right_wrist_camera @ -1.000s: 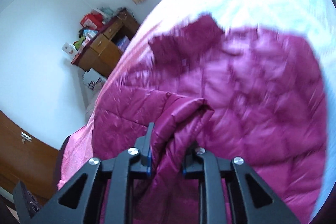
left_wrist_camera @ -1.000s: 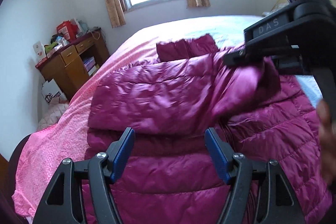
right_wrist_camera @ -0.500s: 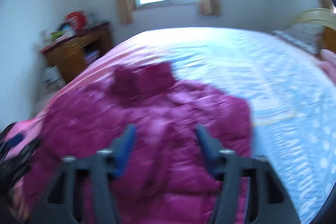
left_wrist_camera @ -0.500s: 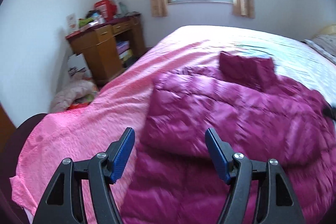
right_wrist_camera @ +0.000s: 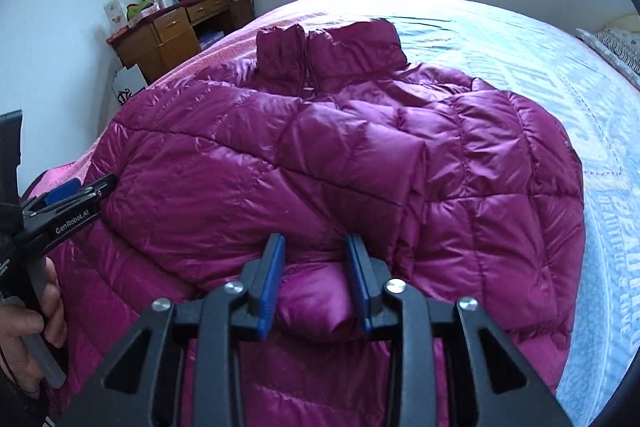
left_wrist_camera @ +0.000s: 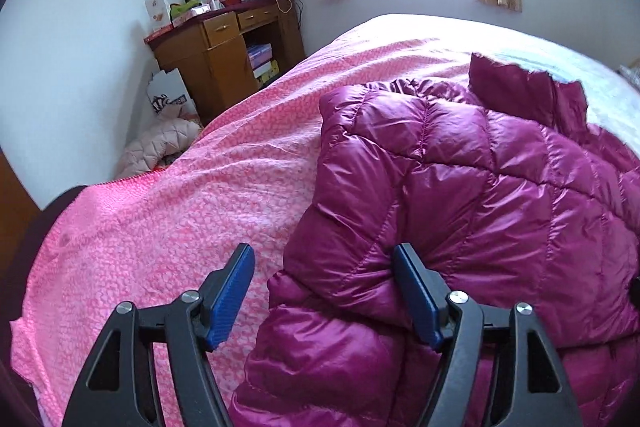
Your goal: Fold large clothes
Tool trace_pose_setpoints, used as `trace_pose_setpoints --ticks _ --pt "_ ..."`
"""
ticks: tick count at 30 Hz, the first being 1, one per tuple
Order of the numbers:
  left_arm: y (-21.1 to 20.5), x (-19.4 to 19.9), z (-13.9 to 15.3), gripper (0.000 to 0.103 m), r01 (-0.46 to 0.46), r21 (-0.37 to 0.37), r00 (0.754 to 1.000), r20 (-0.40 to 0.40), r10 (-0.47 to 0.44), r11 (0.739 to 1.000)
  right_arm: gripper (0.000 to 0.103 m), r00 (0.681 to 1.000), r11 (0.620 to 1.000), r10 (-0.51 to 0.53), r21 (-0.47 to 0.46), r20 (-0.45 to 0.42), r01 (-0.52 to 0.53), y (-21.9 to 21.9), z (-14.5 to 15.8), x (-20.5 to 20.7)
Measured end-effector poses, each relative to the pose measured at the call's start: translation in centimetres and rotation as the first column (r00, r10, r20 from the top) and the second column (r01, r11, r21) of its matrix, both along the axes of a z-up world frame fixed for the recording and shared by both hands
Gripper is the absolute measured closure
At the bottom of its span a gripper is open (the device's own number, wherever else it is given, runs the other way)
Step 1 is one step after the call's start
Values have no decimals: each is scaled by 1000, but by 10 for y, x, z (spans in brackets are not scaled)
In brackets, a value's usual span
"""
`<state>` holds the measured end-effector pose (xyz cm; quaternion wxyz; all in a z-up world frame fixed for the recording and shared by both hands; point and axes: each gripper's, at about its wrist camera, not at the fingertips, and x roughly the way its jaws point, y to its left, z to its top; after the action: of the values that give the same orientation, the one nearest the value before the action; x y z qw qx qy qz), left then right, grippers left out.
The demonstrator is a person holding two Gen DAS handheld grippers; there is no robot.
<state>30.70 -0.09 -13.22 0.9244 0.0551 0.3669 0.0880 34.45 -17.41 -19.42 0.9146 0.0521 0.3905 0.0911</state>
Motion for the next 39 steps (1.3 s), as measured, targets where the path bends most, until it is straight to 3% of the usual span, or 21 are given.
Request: trace_pose_setpoints --ticks 4,7,8,10,11,13,15,18,21,24,26,28,31,32,34,35,36,39 --pt "-1 0 0 28 11 -6 1000 -14 -11 1000 66 1000 1000 10 15 -19 -10 -3 2 2" --pt "3 -4 14 28 53 -34 998 -12 -54 998 41 996 997 58 47 -65 -55 -9 21 6" --pt "4 -6 21 28 64 -45 998 0 -64 997 27 997 997 54 61 -51 -51 -13 33 6" --pt "3 -6 47 28 103 -75 993 58 -99 992 9 1000 997 26 73 11 -27 -25 62 9" --pt "0 -2 63 28 127 -76 989 89 -120 989 4 999 997 16 76 28 -18 -29 75 15" --pt "-8 14 89 28 153 -66 982 121 -145 986 4 999 997 -3 76 43 0 -37 99 35" --pt "-13 35 106 28 165 -90 980 124 -153 982 6 999 997 -41 60 17 40 -45 116 70" --pt "-17 82 125 28 175 -171 984 73 -165 970 12 994 987 -79 136 -72 89 -59 115 119" --pt "-27 119 132 28 156 -136 986 72 -148 978 12 977 960 -166 205 -133 191 -73 105 158" --pt "-39 148 127 28 173 -99 985 33 -171 980 12 954 939 -214 226 -208 260 -78 87 196" --pt "-48 170 116 28 169 -118 984 -31 -174 979 12 937 923 -250 232 -245 308 -82 78 210" --pt "-55 178 108 28 181 -138 981 -46 -189 974 12 917 904 -279 243 -284 350 -84 69 224" --pt "-74 190 102 28 218 -124 973 -54 -226 968 14 905 923 -265 184 -333 338 -75 56 244" --pt "-81 194 100 28 229 -112 969 -63 -237 967 17 897 931 -278 135 -343 340 -71 53 245" --pt "-91 204 98 28 234 -104 967 -77 -242 967 35 893 938 -267 116 -362 328 -70 42 242" --pt "-94 207 97 28 229 -111 968 -82 -239 967 61 892 939 -248 132 -378 317 -71 37 240" --pt "-96 209 97 28 227 -117 968 -84 -237 967 80 890 940 -230 145 -394 308 -73 33 237" --pt "-107 212 91 28 241 -114 963 -93 -252 964 84 907 954 -201 138 -370 268 -88 34 212"
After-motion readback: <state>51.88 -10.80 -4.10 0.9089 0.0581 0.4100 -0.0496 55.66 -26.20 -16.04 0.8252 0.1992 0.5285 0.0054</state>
